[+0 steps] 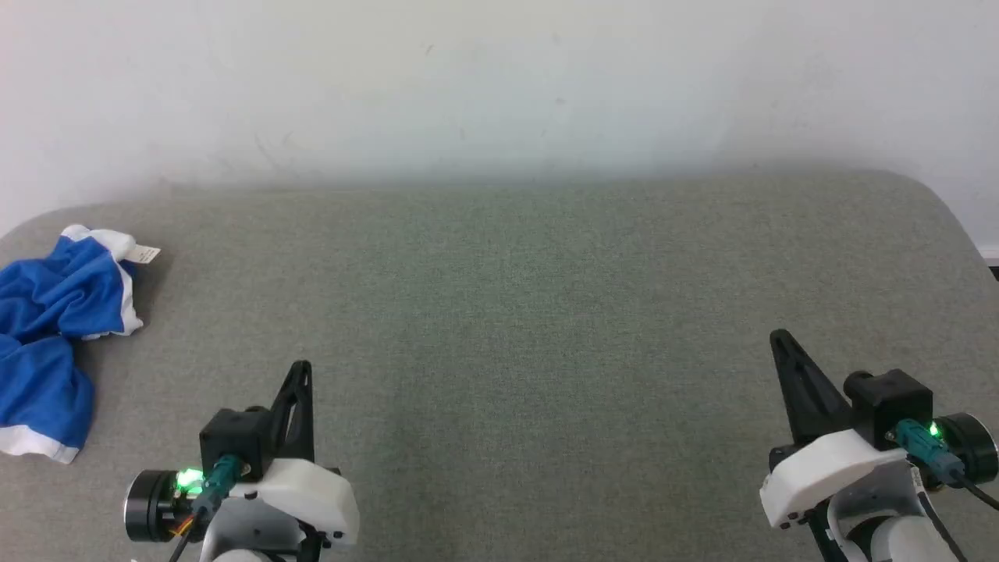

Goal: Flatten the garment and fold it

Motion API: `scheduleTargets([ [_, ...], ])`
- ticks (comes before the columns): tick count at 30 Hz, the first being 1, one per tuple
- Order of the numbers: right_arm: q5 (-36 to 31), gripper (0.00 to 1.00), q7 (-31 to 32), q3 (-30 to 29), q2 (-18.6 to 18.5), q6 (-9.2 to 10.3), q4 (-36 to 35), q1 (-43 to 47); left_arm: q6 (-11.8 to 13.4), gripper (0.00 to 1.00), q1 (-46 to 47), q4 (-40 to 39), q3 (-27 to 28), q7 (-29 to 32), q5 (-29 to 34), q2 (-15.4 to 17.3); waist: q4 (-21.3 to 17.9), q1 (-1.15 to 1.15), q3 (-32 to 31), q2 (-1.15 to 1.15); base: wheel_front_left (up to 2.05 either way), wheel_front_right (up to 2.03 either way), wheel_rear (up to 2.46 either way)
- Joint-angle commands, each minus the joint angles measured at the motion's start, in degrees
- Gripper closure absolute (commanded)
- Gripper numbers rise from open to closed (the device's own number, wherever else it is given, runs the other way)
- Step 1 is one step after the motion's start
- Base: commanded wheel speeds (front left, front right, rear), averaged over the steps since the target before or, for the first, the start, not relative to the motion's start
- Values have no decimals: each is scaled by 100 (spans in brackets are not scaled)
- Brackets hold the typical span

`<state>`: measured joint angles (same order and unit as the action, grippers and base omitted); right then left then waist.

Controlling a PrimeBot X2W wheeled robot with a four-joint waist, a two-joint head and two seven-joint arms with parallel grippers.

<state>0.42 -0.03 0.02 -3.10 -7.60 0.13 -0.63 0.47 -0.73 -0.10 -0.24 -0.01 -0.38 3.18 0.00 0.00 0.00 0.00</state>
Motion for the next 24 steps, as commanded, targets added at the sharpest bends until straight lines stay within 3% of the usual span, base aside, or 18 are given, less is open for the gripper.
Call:
scheduleTargets([
  [1, -42, 100, 3, -2, 23, 11, -13, 63, -47, 100, 73, 10, 24, 1, 38, -30, 0, 0, 0, 0, 0, 0, 0],
  [18, -42, 100, 3, -2, 23, 11, -13, 63, -47, 100, 73, 10, 24, 1, 38, -30, 0, 0, 0, 0, 0, 0, 0],
  [19, -42, 0, 3, -2, 23, 11, -13, 63, -47, 0, 73, 10, 24, 1, 38, -30, 0, 0, 0, 0, 0, 0, 0],
  [24, 20, 0, -31, -36, -4, -1, -6, -3, 41, 0, 1, -1, -16, -31, 5, 2, 0, 0, 4, 0, 0, 0, 0],
])
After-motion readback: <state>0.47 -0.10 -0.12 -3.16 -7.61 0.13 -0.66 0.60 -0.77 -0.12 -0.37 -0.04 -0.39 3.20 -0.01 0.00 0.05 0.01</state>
